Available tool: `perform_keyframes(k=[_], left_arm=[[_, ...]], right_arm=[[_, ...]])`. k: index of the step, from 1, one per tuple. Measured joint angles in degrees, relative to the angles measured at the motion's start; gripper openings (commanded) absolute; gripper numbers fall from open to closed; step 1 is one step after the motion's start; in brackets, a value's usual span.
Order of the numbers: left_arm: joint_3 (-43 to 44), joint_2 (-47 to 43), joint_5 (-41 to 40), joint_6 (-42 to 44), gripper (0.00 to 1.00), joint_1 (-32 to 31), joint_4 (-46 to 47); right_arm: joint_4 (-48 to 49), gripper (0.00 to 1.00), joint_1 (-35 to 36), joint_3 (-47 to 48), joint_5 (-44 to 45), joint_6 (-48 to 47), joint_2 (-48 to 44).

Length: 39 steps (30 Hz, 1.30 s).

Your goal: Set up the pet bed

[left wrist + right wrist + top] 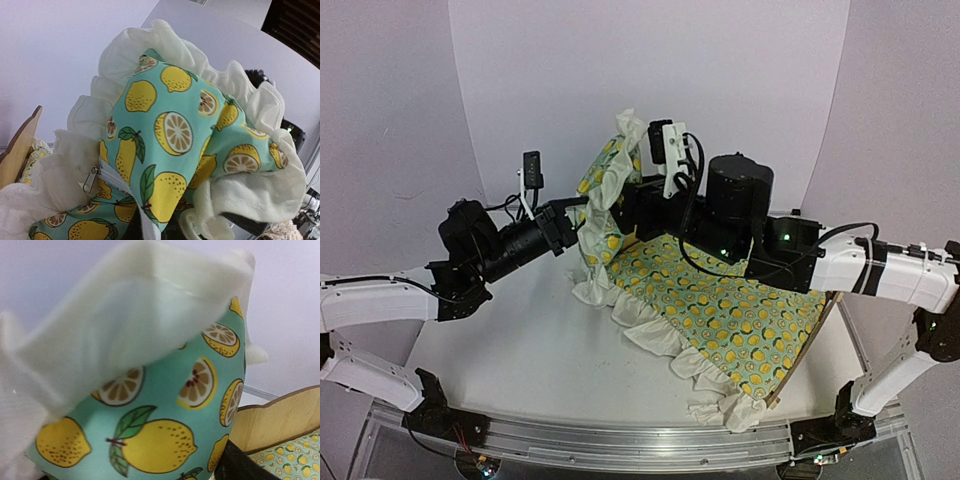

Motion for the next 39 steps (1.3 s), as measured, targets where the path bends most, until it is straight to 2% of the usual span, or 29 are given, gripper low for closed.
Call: perform_keyframes(k=[3,4,5,7,10,12,15,17,20,22,25,29,33,39], left_arm=[[-0.02,0.66,-0.63,0.85,0.54,-0.28,-0.13],[-0.09,0.57,-0.85,1.29,0.64,-0.28,-0.04],[-0.17,0.28,-1.36,2.12,0.72,-0.26,-0.13],[-1.55,-1.62,-2.71,3.72,0.78,-0.28,-0.28],[-3.26,-7.13,-5.95,7.45,0.82,-0.33,-4.33],[-3.39,-11.19,-8.92,9.94,0.83,-0.37,-7.87],[-4.07,-17.25,-12.74,13.25,0.83,-0.37,-12.02],[-5.11,-20.65,-14.53,14.62,0.83,-0.37,-14.32],[-6.93,-23.67,-16.41,15.74,0.83,-0.37,-17.46],[-7.63,-24.41,-17.20,16.17,0.83,-0.37,-19.85],[-7.69,-24.41,-17.22,16.37,0.83,-0.37,-22.53],[-7.69,-24.76,-17.18,16.39,0.83,-0.37,-24.15],[-7.69,-26.36,-17.18,16.41,0.83,-0.37,-25.46],[-7.69,-29.51,-17.18,16.37,0.83,-0.37,-25.97]], right_arm=[[0.61,0.23,0.28,-0.83,2.40,-0.61,-0.28],[0.98,0.17,0.35,-1.68,2.84,-0.63,-0.74],[1.27,0.12,0.39,-2.84,3.21,-0.81,-1.49],[1.27,0.08,0.39,-5.73,4.24,-1.42,-3.61],[-0.44,0.08,-0.13,-9.88,5.27,-4.15,-7.54],[-4.15,0.15,-0.92,-10.51,6.51,-9.81,-9.79],[-8.68,0.08,-2.51,-10.25,10.03,-24.92,-11.34],[-11.56,0.09,-4.74,-10.21,10.82,-36.74,-11.04],[-15.30,0.10,-11.30,-9.86,10.40,-51.30,-8.13],[-18.71,0.16,-16.41,-7.76,8.87,-59.87,-3.93],[-23.06,0.17,-21.33,-3.45,6.73,-72.76,2.82],[-26.34,0.05,-21.86,2.25,3.87,-87.34,9.60],[-27.67,0.04,-21.66,2.32,0.61,-102.33,11.74],[-29.66,0.10,-22.23,3.98,-2.93,-114.77,16.06]])
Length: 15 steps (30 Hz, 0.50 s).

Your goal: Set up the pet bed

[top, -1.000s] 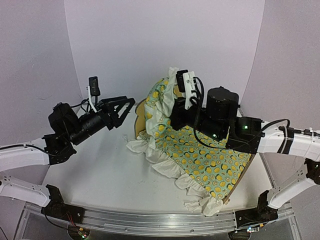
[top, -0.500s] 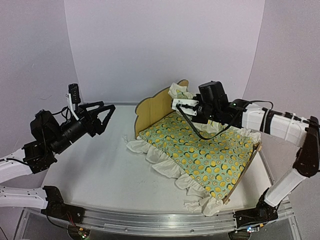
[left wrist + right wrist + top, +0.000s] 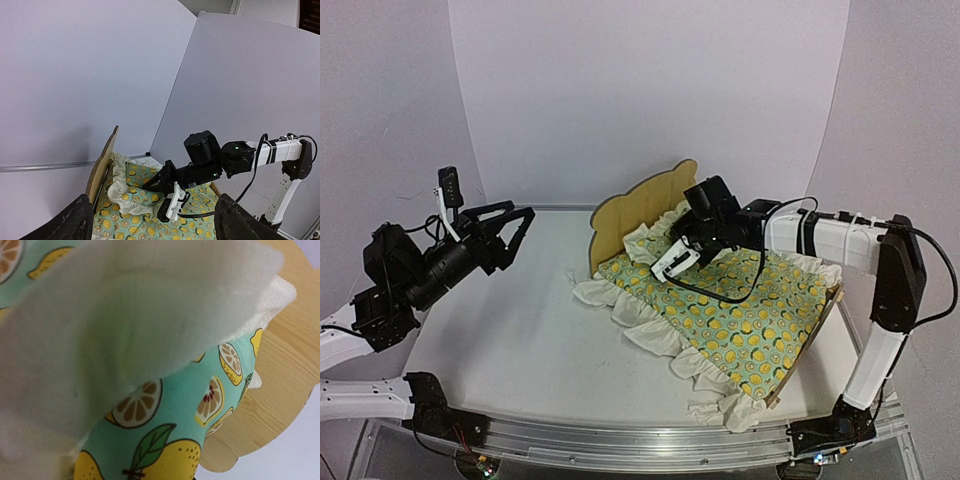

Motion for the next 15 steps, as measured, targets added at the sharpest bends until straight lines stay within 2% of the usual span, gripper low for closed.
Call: perform_keyframes(k=[5,15], left_arm=[[0.00,-2.01,-0.04,-0.24,0.83,0.00,-0.92],[-0.26,-2.64,-0.04,-1.55,0.81,0.00,-2.36]], right_arm=[[0.22,0.12,-2.03,0.02,-3.10,-6.71,1.05],[1.25,0.29,-3.41,3.69,-7.45,-9.70,6.34]])
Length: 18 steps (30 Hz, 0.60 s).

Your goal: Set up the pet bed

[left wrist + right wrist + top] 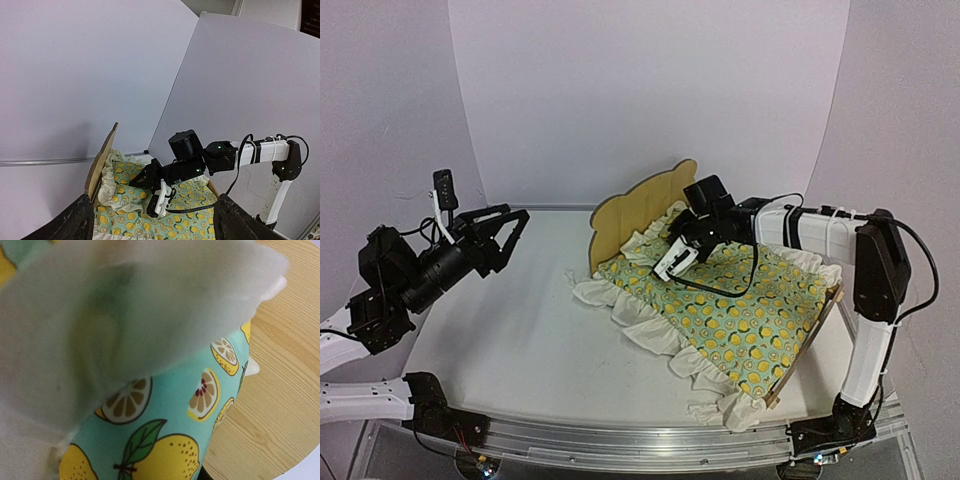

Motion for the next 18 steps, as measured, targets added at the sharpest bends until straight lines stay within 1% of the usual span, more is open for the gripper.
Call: perform_keyframes(k=[3,4,12,13,14,15,18], left_arm=[[-0.31,-0.52,0.00,-0.31,0.81,0.00,-0.46],[-0.37,-0.72,-0.02,-0.48,0.81,0.00,-0.52],[-0.37,-1.29,0.00,-1.22,0.81,0.00,-0.55],[-0.37,-1.29,0.00,-1.22,0.81,0.00,-0.55],[-0.37,-1.29,0.00,-1.22,0.81,0.00,-0.55],[-0.37,-1.27,0.00,-1.22,0.82,0.00,-0.55],[-0.37,-1.01,0.02,-1.22,0.82,0.00,-0.55]], right_arm=[[0.04,0.34,-0.07,1.49,-0.90,0.79,1.03],[0.02,0.37,-0.07,2.03,-1.31,1.46,1.36],[0.31,0.71,-0.07,3.13,-3.41,7.50,1.64],[0.42,0.76,-0.07,2.58,-3.50,8.00,1.42],[0.35,0.93,-0.07,1.86,-3.58,8.55,1.03],[0.13,0.98,-0.07,1.07,-3.61,9.07,0.46],[-0.72,0.98,-0.07,-0.81,-3.58,10.10,-1.64]])
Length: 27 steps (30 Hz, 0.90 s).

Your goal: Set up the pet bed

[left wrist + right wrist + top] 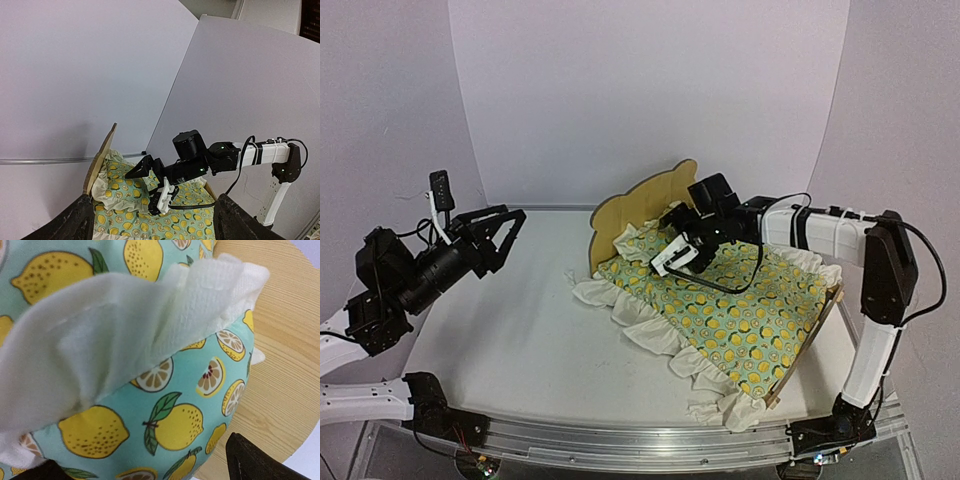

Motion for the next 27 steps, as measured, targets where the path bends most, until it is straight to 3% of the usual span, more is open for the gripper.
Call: perform_keyframes(k=[8,13,16,21,23,27], left_arm=[[0.00,1.42,-0.02,-0.02,0.83,0.00,0.00],[-0.02,2.05,-1.90,0.09,0.91,0.00,-0.17],[0.00,2.01,-5.62,0.35,0.98,0.04,-0.98],[4.24,4.90,-12.57,2.95,1.00,4.98,-11.56],[7.61,7.02,-12.68,4.28,1.00,12.59,-16.44],[14.38,8.85,-9.64,6.10,1.00,33.55,-25.16]], right_arm=[[-1.55,0.98,0.00,-3.98,1.42,4.50,-9.35],[-2.67,0.98,0.02,-6.60,5.40,13.51,-16.04],[-3.30,0.98,-0.42,-8.92,7.76,27.52,-21.68],[-3.50,0.98,-3.76,-11.32,18.95,66.05,-32.37],[-5.27,0.98,-6.99,-11.63,20.44,78.95,-36.28],[-12.44,0.98,-17.09,-12.61,19.65,99.21,-44.63]])
